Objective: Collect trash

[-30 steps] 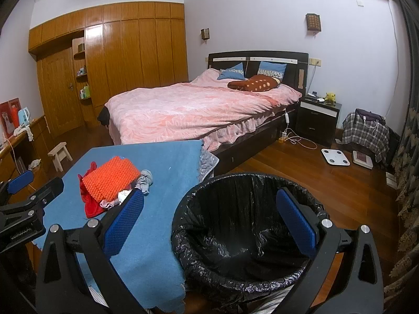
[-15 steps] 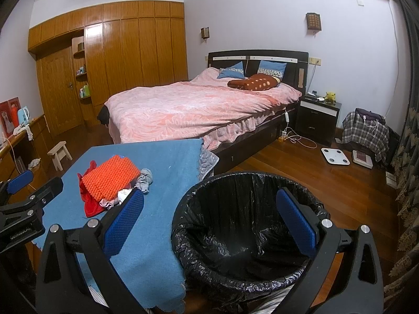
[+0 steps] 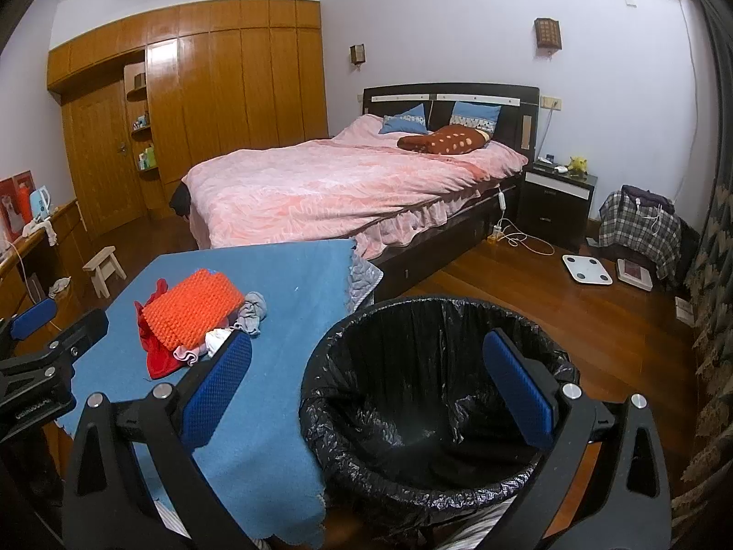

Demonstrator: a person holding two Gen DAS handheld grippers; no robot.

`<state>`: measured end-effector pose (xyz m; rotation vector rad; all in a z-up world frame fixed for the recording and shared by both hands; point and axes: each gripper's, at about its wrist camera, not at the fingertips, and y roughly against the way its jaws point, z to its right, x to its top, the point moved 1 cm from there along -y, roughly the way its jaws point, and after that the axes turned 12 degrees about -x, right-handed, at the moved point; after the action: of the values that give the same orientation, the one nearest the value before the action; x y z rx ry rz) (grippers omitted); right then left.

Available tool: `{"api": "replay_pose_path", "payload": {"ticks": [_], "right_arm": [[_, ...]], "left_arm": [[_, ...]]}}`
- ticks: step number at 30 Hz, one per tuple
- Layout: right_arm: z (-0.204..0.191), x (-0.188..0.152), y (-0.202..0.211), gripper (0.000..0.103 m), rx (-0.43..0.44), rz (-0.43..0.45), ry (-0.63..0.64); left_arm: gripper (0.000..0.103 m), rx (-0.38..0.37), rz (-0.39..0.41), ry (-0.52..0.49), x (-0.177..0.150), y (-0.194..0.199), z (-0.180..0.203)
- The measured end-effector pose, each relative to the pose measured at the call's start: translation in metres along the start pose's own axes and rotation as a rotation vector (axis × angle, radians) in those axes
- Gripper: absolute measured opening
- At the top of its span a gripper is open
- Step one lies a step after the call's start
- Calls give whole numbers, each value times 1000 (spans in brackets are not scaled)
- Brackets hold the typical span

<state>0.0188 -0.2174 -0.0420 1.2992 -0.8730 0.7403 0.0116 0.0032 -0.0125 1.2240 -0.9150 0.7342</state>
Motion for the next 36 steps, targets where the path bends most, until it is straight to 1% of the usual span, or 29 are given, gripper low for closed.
{"api": "replay_pose_path", "payload": {"ticks": [1,15,21,26,27,29,33,34,36], "right_arm": [[-1,-3,-1,98,0,0,0],[0,1,0,98,1,-4,0],[-3,-5,-4,98,1,-6,5],[-4,-7,-5,98,0,-9,6],[-6,-8,-6,98,-1,-11,8],[-8,-11,-8,98,-1,-13,12],[-13,-10,-11,98,-1,-23,23],[-15,-5,-12,98,0,-25,26],[-19,-1,-15,98,1,-24,34]], "left_arm": [[97,0,0,0,0,0,0],[97,0,-2,1,0,0,0],[97,0,-3,2,0,0,0],[97,1,-5,5,-9,-5,-5],[97,2,-6,7,-20,-12,-14],[97,2,-9,10,-25,-15,-16],[97,5,-16,15,-24,-17,-16],[97,6,-19,17,-18,-14,-15],[97,9,-24,23,-16,-14,-17]]}}
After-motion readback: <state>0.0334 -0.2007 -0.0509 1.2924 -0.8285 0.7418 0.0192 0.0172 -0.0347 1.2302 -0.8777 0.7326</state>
